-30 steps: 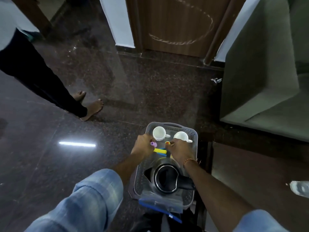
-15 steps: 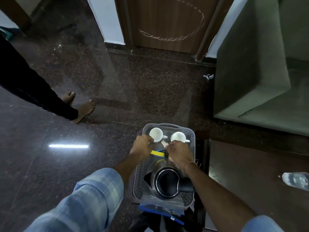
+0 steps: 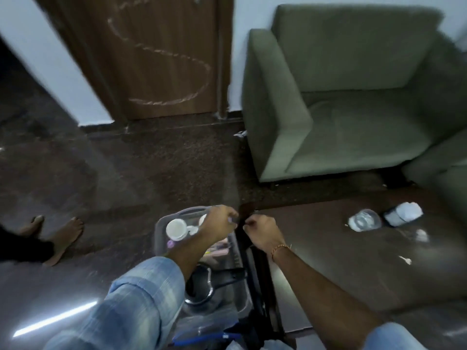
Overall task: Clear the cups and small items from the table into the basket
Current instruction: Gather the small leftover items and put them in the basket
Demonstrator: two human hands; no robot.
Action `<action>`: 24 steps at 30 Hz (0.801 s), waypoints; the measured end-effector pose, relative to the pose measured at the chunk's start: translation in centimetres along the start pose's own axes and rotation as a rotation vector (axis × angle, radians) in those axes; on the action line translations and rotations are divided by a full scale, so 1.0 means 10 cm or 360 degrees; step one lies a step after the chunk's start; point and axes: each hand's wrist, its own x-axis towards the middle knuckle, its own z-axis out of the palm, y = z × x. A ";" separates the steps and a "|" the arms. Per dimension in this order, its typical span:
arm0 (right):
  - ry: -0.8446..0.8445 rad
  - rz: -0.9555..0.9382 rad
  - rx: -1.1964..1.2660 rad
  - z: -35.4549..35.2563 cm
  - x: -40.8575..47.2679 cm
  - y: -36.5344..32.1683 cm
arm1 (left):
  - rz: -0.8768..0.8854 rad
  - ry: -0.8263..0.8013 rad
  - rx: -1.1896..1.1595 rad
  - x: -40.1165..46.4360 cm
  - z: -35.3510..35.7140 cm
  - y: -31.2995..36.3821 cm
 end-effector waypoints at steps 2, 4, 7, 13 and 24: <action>0.0116 0.0075 0.0080 -0.34 -0.06 0.36 | 0.0127 -0.0073 0.0032 0.13 0.18 0.43; 0.0221 0.0156 0.0141 -0.66 -0.13 0.80 | 0.0225 -0.0136 0.0012 0.21 0.45 0.85; 0.0370 0.0318 0.0274 -1.13 -0.27 1.56 | 0.0304 -0.0245 -0.0011 0.28 0.98 1.44; 0.0643 0.0663 0.0544 -1.88 -0.45 3.17 | 0.0439 -0.0408 0.0015 0.40 2.10 2.48; 0.0668 0.0854 0.0446 -2.39 0.27 5.40 | 0.0349 -0.0523 0.0084 0.86 3.65 3.28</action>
